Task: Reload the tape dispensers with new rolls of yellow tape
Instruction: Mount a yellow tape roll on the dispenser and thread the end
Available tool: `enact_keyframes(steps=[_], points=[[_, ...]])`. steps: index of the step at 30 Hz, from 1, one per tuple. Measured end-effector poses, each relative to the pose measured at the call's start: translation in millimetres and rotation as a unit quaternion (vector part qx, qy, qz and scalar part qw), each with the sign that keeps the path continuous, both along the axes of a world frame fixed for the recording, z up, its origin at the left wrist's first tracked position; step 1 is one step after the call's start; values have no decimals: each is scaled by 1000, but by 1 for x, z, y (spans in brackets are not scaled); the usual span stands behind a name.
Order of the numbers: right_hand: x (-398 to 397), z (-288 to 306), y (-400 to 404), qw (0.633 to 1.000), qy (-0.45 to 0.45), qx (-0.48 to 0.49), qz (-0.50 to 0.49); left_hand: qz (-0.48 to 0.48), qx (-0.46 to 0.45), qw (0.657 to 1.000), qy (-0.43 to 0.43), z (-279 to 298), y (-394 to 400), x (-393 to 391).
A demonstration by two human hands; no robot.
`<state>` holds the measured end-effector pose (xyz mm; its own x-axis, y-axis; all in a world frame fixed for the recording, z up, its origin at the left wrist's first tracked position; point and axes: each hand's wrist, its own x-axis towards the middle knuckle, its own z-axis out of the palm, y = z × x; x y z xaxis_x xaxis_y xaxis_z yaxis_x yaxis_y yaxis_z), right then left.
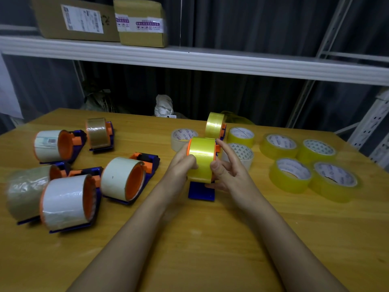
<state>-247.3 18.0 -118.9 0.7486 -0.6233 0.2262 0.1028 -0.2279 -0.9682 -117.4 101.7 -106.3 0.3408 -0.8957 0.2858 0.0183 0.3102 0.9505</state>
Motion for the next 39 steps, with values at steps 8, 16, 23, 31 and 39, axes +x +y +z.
enact_keyframes(steps=[8, 16, 23, 31, 39], points=[[1, -2, -2, 1000, 2, 21, 0, -12, -4, 1000, 23, -1, 0, -2], [1, -1, -1, 999, 4, 35, 4, -8, 4, 1000, 30, 0, 0, -3], [0, 0, 0, 999, 5, 34, 2, -8, 1, 1000, 20, 0, 0, -3], [1, 5, 2, 997, -15, 75, -2, -43, -24, 997, 53, 0, -1, -5], [1, 4, 3, 998, -12, 67, -7, -11, -10, 1000, 4, -2, -1, -4]])
